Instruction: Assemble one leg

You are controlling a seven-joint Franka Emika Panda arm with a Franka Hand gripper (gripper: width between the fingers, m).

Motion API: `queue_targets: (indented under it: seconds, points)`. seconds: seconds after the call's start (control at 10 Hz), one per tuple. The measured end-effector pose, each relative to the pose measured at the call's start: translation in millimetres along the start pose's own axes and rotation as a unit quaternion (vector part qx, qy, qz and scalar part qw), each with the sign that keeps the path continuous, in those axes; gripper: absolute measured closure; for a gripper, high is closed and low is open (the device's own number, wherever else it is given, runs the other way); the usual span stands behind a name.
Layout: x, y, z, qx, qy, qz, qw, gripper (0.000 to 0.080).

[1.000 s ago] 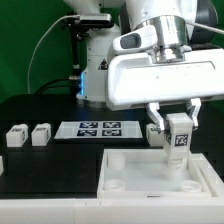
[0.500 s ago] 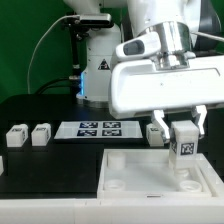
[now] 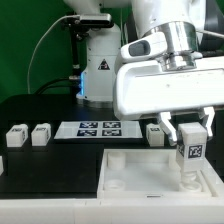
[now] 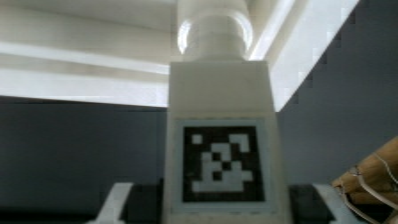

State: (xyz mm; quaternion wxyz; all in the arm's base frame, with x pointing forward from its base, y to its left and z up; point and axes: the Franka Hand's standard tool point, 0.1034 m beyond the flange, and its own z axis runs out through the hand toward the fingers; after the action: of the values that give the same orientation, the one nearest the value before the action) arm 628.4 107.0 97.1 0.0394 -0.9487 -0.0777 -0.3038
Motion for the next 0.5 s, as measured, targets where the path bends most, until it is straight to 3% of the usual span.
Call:
queue_targets:
  seconds: [0.5]
  points:
    - [-1.5, 0.6, 6.0, -0.001, 0.004, 0.001, 1.000, 0.0506]
